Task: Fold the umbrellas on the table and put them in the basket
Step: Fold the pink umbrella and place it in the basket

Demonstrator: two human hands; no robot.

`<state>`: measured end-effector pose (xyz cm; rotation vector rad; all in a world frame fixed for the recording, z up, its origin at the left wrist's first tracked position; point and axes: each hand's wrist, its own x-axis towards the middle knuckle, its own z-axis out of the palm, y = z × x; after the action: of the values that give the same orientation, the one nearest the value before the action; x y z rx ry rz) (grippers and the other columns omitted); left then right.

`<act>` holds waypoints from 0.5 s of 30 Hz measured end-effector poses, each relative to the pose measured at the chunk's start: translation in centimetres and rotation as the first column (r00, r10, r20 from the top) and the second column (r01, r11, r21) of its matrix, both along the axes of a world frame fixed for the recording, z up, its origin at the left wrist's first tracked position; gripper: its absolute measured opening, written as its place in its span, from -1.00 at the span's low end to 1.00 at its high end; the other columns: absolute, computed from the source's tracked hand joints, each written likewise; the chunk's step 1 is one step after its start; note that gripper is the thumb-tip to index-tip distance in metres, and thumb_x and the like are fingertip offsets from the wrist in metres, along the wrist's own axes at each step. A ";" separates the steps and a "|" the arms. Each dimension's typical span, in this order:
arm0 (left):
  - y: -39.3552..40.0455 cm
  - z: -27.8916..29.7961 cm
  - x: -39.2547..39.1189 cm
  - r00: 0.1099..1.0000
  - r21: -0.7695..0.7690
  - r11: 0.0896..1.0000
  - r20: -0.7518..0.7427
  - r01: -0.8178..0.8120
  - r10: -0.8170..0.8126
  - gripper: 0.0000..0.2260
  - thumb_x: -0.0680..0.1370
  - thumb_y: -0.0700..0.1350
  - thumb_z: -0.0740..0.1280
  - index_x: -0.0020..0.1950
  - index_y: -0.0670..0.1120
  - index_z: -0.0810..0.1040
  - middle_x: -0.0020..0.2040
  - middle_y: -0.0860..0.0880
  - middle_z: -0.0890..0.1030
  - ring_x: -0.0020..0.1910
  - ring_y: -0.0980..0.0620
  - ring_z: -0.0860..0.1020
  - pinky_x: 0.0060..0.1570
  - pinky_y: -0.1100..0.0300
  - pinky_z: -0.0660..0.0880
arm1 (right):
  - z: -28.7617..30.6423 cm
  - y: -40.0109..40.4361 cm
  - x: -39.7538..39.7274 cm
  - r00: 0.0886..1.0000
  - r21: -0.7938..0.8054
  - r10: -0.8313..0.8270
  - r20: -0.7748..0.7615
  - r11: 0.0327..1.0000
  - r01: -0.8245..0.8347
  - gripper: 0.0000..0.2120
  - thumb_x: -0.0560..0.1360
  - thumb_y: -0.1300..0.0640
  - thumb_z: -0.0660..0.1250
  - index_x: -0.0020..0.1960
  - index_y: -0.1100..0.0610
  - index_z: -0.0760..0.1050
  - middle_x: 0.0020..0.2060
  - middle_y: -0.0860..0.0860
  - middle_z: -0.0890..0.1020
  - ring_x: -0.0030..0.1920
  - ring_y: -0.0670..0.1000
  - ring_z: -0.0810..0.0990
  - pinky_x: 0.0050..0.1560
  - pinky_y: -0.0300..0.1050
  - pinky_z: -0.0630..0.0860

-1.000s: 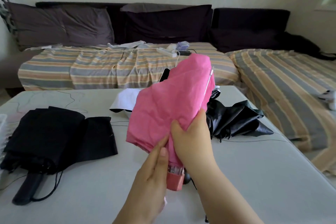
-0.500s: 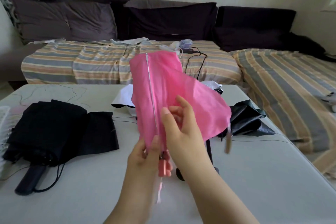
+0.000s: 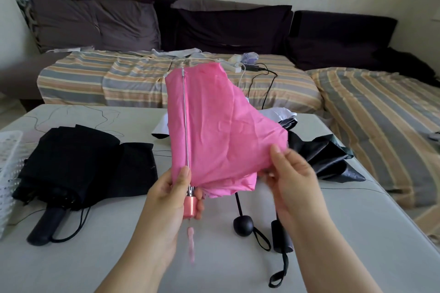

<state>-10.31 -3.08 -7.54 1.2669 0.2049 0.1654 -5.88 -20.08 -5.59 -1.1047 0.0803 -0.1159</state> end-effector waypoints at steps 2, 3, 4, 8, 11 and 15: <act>0.2 -0.4 0.2 0.998 0.031 0.998 -0.028 -0.047 0.048 -0.67 0.60 -0.04 0.22 -0.02 -0.34 0.43 -0.46 -0.11 0.48 -0.52 -0.01 0.44 -0.55 0.21 0.38 | 0.6 -0.2 -0.3 0.988 0.055 -0.011 0.153 0.998 0.003 -0.76 0.43 0.13 0.33 -0.41 0.10 0.51 -0.34 0.04 0.55 -0.27 -0.06 0.56 -0.10 -0.19 0.60; 0.2 -0.5 0.3 0.997 0.043 0.997 -0.042 -0.064 0.066 -0.67 0.60 -0.04 0.23 -0.02 -0.35 0.42 -0.47 -0.10 0.47 -0.53 -0.01 0.43 -0.55 0.21 0.37 | 0.7 -0.3 -0.5 0.981 0.055 0.002 0.193 0.998 -0.013 -0.77 0.40 0.10 0.34 -0.42 0.08 0.49 -0.32 0.05 0.56 -0.25 -0.04 0.56 -0.06 -0.15 0.60; 0.2 -0.7 0.4 0.995 0.057 0.996 -0.058 -0.075 0.079 -0.67 0.61 -0.04 0.23 -0.03 -0.36 0.42 -0.48 -0.10 0.48 -0.55 0.00 0.43 -0.56 0.22 0.36 | 0.7 -0.3 -0.6 0.978 0.018 -0.005 0.210 1.000 0.001 -0.76 0.40 0.04 0.37 -0.42 0.05 0.48 -0.32 0.04 0.56 -0.23 -0.03 0.56 -0.03 -0.10 0.59; 0.3 -0.8 0.4 0.991 0.059 0.997 -0.117 -0.051 0.057 -0.70 0.61 0.00 0.21 -0.15 -0.23 0.44 -0.48 -0.11 0.50 -0.58 -0.01 0.43 -0.55 0.23 0.29 | 0.8 -0.4 -0.6 0.950 -0.380 0.056 0.306 0.923 0.068 -0.87 0.40 0.03 0.39 -0.07 -0.10 0.64 0.17 -0.05 0.56 0.15 -0.08 0.54 0.26 0.01 0.43; 0.5 -0.5 0.3 0.991 0.041 0.999 -0.127 -0.028 0.033 -0.74 0.61 -0.04 0.22 -0.17 -0.19 0.46 -0.46 -0.11 0.48 -0.57 0.00 0.43 -0.60 0.22 0.35 | 0.7 -0.7 -0.3 0.962 -0.434 0.112 0.249 0.901 0.007 -0.43 0.50 0.29 0.30 0.19 -0.40 0.47 0.36 -0.24 0.32 0.11 -0.30 0.53 0.16 -0.22 0.46; 0.2 -0.5 0.0 0.993 0.094 0.996 -0.118 -0.001 0.012 -0.75 0.61 -0.06 0.21 -0.15 -0.22 0.46 -0.47 -0.11 0.47 -0.57 0.00 0.42 -0.59 0.23 0.36 | 0.5 0.1 0.0 0.986 -0.342 0.041 0.161 0.940 0.017 -0.33 0.48 0.32 0.38 0.40 -0.25 0.29 0.37 -0.17 0.35 0.10 -0.25 0.59 -0.15 -0.42 0.54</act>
<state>-10.35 -2.90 -8.02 1.3709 0.3064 0.1062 -5.90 -20.01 -5.12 -1.4392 -0.1002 -0.2166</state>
